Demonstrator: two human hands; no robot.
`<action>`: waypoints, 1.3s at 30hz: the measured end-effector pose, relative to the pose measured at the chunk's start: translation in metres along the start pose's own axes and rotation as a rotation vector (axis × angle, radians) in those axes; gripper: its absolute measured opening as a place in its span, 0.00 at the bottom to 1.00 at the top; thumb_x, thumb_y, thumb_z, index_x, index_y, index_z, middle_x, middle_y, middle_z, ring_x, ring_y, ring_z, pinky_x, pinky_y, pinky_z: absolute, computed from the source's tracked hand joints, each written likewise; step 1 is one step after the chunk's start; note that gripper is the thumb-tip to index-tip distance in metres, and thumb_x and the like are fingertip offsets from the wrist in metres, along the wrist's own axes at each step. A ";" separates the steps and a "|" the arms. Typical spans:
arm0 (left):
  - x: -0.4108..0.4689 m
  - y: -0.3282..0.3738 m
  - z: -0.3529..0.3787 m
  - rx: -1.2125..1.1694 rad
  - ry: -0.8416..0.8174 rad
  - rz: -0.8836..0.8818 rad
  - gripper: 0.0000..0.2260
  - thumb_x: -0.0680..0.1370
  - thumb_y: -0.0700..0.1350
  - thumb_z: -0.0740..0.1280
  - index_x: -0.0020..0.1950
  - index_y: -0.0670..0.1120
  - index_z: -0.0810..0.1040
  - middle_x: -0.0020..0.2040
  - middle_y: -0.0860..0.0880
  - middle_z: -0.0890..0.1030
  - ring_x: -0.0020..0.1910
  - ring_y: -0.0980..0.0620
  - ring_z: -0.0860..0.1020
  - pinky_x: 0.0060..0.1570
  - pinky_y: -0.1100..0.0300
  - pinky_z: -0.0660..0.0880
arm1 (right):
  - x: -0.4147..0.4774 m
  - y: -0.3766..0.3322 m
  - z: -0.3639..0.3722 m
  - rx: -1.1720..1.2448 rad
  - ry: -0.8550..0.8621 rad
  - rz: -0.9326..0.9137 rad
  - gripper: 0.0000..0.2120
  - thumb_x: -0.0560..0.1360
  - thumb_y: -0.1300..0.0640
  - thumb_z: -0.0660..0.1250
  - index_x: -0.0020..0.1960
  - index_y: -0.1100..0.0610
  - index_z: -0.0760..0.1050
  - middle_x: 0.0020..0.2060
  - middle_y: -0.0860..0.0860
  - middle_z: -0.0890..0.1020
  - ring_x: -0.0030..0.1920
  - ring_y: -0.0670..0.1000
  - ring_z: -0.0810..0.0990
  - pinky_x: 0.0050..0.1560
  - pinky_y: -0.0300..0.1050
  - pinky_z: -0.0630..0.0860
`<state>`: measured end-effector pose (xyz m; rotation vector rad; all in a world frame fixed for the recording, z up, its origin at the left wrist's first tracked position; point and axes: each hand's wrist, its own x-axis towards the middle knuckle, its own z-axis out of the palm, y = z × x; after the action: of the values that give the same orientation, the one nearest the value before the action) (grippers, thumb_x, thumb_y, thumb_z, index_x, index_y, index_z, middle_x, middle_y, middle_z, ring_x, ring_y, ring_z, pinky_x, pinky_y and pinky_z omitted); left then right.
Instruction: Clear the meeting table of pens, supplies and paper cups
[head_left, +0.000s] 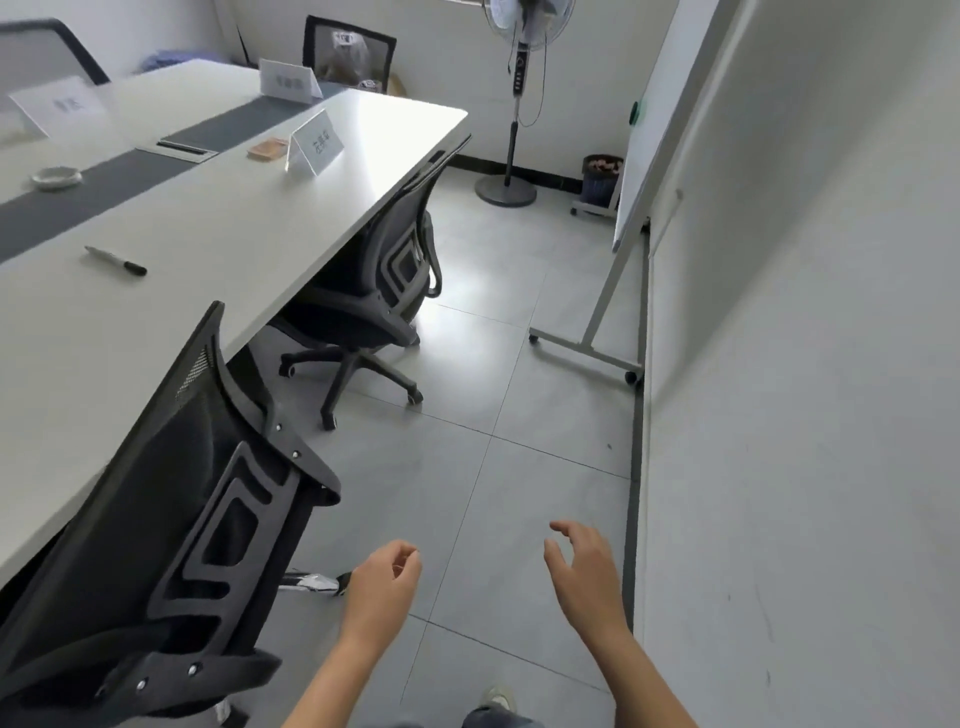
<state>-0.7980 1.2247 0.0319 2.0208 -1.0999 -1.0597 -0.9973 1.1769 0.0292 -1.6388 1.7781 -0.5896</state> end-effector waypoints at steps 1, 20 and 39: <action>0.010 0.008 0.004 0.001 0.009 -0.011 0.11 0.76 0.41 0.62 0.35 0.53 0.73 0.38 0.51 0.79 0.40 0.53 0.75 0.38 0.66 0.68 | 0.018 -0.001 -0.002 -0.003 -0.016 -0.007 0.13 0.77 0.58 0.59 0.61 0.58 0.72 0.58 0.52 0.76 0.61 0.50 0.70 0.57 0.37 0.64; 0.311 0.101 -0.087 -0.103 0.325 -0.045 0.07 0.77 0.43 0.60 0.43 0.47 0.76 0.43 0.48 0.80 0.44 0.51 0.76 0.42 0.60 0.69 | 0.312 -0.133 0.074 -0.100 -0.260 -0.161 0.13 0.77 0.58 0.59 0.61 0.57 0.72 0.58 0.51 0.75 0.63 0.50 0.69 0.55 0.36 0.63; 0.485 0.129 -0.190 -0.184 0.902 -0.309 0.07 0.77 0.40 0.60 0.47 0.42 0.78 0.46 0.47 0.79 0.47 0.48 0.76 0.43 0.61 0.67 | 0.524 -0.348 0.176 -0.056 -0.648 -0.710 0.16 0.79 0.53 0.57 0.66 0.52 0.68 0.64 0.46 0.71 0.56 0.44 0.71 0.54 0.36 0.67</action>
<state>-0.5218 0.7651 0.0543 2.1766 -0.2175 -0.2576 -0.6371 0.6338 0.0714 -2.1803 0.7409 -0.2416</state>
